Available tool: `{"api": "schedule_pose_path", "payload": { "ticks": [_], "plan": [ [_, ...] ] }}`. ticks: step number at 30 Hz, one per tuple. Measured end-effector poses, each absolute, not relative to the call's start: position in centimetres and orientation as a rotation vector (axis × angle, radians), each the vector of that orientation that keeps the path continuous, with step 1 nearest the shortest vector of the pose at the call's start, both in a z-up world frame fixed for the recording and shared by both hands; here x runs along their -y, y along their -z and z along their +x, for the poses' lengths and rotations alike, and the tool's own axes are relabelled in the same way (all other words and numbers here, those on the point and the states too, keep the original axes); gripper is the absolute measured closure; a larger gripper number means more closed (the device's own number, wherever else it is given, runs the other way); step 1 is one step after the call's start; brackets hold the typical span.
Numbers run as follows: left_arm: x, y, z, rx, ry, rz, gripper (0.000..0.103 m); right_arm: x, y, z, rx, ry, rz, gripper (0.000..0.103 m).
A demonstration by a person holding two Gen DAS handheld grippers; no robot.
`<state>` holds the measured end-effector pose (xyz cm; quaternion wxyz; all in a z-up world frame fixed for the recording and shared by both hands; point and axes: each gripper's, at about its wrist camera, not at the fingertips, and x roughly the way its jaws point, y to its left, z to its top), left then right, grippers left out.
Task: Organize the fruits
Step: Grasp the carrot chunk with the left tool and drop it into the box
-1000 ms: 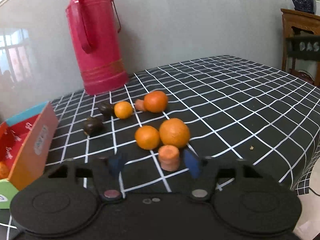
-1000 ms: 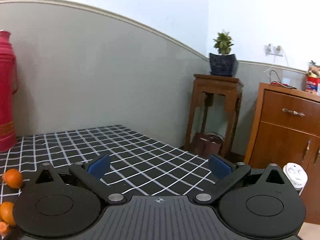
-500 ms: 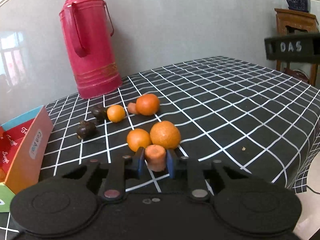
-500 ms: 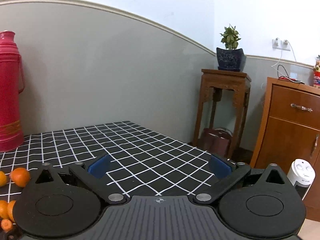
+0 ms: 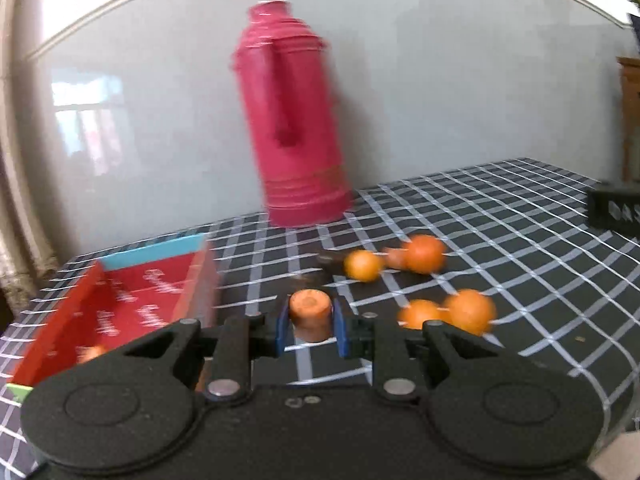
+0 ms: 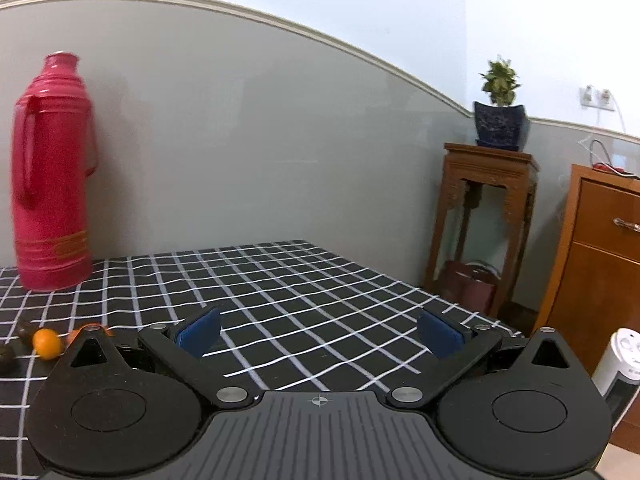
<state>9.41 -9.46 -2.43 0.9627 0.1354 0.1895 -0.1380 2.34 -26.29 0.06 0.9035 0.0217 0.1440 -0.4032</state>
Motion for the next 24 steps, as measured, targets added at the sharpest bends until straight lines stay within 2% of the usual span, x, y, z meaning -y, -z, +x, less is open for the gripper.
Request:
{"api": "schedule_pose_path", "payload": {
  "ticks": [9, 19, 24],
  "plan": [
    [3.8, 1.1, 11.9, -0.392, 0.063, 0.213, 0.089, 23.4, 0.5, 4.2, -0.31, 0.749, 0.023, 0.0],
    [0.4, 2.0, 14.8, -0.539, -0.089, 0.199, 0.089, 21.6, 1.4, 5.9, -0.367, 0.655, 0.022, 0.0],
    [-0.7, 2.3, 15.2, -0.604, -0.114, 0.169, 0.077, 21.5, 1.6, 6.2, -0.402, 0.568, 0.06, 0.0]
  ]
}}
